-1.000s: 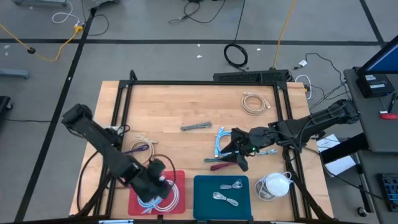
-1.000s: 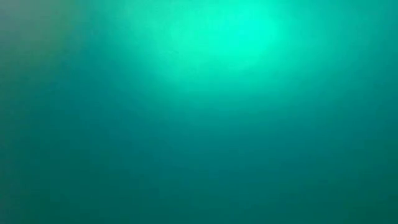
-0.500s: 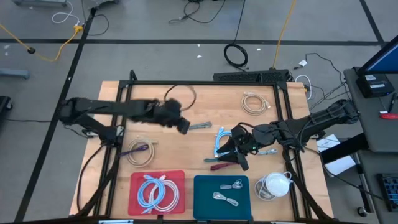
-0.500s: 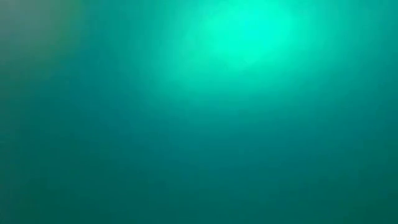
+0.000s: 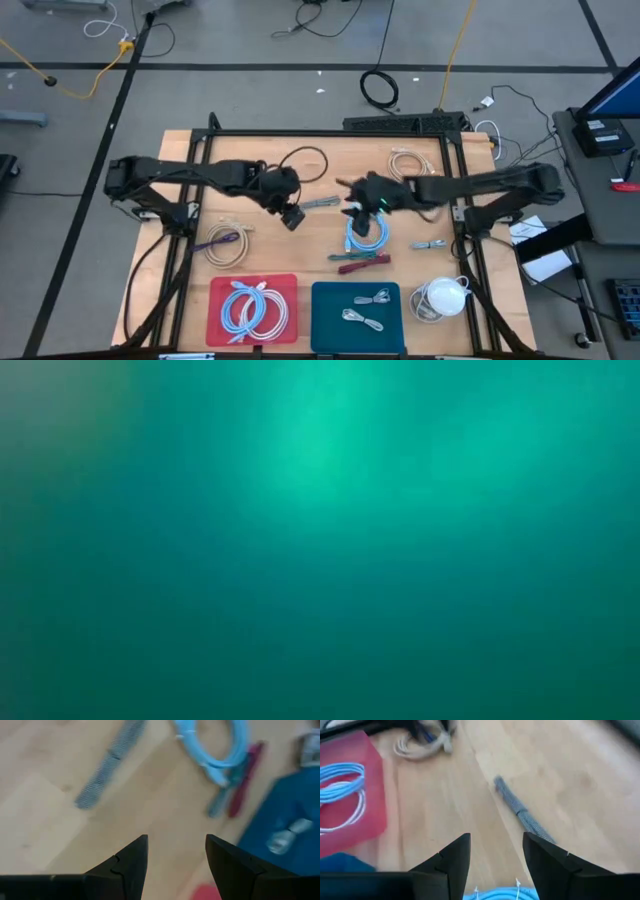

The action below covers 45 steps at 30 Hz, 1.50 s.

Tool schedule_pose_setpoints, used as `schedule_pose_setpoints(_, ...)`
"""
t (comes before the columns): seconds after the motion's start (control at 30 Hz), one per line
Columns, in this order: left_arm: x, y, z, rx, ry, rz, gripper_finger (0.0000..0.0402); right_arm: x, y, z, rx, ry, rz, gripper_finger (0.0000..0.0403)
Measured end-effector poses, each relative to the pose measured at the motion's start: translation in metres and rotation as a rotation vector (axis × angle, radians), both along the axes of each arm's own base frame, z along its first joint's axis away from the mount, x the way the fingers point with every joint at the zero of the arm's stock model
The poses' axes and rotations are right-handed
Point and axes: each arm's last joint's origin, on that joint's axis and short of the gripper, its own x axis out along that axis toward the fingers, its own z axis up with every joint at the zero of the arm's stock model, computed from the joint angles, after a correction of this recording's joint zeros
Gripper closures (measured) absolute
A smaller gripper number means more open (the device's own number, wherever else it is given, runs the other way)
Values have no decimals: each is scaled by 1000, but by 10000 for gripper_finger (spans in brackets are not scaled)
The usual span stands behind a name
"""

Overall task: Pick & Place USB Port
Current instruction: Put the black and white USB cable into the blue bin

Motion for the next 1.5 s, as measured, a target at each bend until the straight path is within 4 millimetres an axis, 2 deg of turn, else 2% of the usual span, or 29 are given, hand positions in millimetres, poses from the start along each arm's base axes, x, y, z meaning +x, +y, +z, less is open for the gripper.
schedule_pose_setpoints(0.13,-14,-28,19,5,-66,-8,202,20,-27,-29,53,47,53,229)
schedule_pose_setpoints(0.33,-41,-61,52,35,-230,40,202,57,-49,-45,7,64,117,229)
schedule_pose_setpoints(0.47,-58,-72,69,66,-329,68,202,86,-54,-50,-72,104,189,229)
schedule_pose_setpoints(0.6,-74,-78,80,74,-381,58,202,105,-62,-64,-118,244,228,229)
schedule_pose_setpoints(0.67,-81,-77,85,66,-398,59,202,108,-68,-73,-115,332,247,229)
schedule_pose_setpoints(0.87,-96,-75,95,83,-451,77,202,109,-87,-101,-126,456,226,229)
schedule_pose_setpoints(0.93,-100,-73,98,82,-467,100,202,106,-90,-114,-59,497,230,229)
schedule_pose_setpoints(1.1,-109,-73,101,84,-469,99,202,104,-87,-130,34,565,261,231)
schedule_pose_setpoints(1.17,-111,-71,102,90,-473,114,202,104,-85,-132,34,576,248,243)
schedule_pose_setpoints(1.23,-112,-70,103,101,-477,124,202,104,-83,-132,24,581,222,273)
schedule_pose_setpoints(1.37,-113,-70,102,119,-470,126,202,102,-82,-116,21,551,175,377)
schedule_pose_setpoints(1.43,-113,-69,101,128,-467,129,202,98,-79,-104,49,541,141,386)
schedule_pose_setpoints(1.5,-113,-68,101,141,-460,147,202,91,-72,-82,103,516,103,389)
